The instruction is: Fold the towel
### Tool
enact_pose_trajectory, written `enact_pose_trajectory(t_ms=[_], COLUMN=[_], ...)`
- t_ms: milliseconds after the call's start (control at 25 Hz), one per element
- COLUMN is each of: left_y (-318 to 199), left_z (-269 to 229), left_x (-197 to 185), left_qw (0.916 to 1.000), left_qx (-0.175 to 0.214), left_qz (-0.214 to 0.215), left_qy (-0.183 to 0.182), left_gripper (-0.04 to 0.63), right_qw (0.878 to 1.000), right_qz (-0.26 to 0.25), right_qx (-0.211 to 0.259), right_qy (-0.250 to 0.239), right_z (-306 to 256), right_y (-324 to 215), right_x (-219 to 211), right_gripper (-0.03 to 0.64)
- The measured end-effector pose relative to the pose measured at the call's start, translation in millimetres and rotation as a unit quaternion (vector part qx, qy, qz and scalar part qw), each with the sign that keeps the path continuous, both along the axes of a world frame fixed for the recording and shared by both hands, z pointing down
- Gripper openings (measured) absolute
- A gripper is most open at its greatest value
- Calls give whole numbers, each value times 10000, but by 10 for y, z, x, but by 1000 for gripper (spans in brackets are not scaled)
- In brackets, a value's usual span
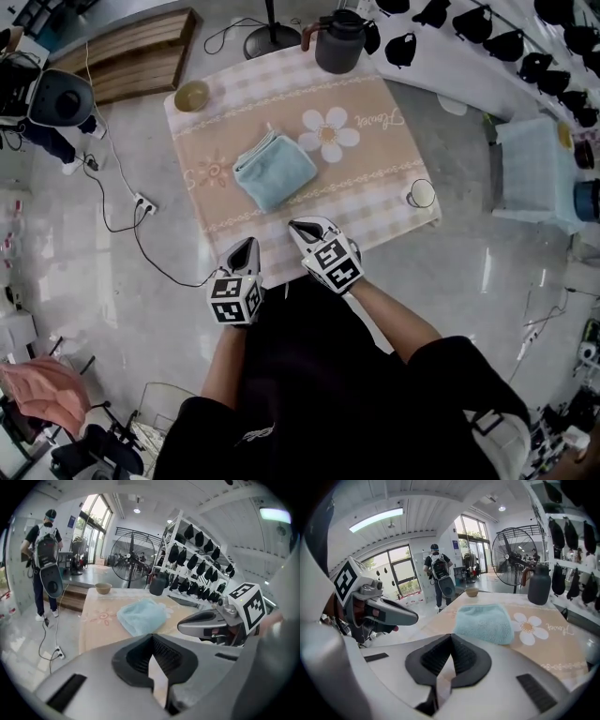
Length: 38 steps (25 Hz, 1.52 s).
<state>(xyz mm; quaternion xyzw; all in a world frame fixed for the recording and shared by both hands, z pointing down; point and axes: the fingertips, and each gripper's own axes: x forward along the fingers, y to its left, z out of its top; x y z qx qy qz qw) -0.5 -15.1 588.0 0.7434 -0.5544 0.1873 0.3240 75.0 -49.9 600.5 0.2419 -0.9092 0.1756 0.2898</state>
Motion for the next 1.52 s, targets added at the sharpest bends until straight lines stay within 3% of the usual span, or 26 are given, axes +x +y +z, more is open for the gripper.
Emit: enact_pose_trajectory(t_ms=[120, 360, 600, 920, 1080, 1280, 1520], left_y=[-58, -381, -604, -860, -927, -970, -948], left_z=[-258, -1032, -1776, -2518, -2595, -2723, -2779], left_x=[-45, -64, -249, -531, -522, -601, -696], left_qw=[9996, 9908, 9817, 9595, 9566, 9499, 9468], left_qx=[264, 1288, 1894, 2816, 2908, 3124, 3209], left_qz=[-64, -251, -118, -29, 34, 122, 176], left_qy=[-97, 331, 171, 15, 203, 68, 154], left_gripper=[5, 5, 5, 5, 5, 5, 5], right_qw=[9994, 9932, 9829, 9581, 9469, 9409, 9348], right_qz=[100, 366, 782, 1213, 1344, 1502, 1514], right_qx=[306, 985, 1485, 2361, 2725, 2854, 3041], right_qy=[-145, -505, -754, -1074, -1056, -1036, -1040], right_z=[-308, -1088, -1809, -2669, -2860, -2879, -2961], right_y=[-54, -233, -402, -697, -718, -778, -758], right_x=[-31, -135, -254, -320, -277, -301, -391], right_gripper=[2, 2, 2, 2, 2, 2, 2])
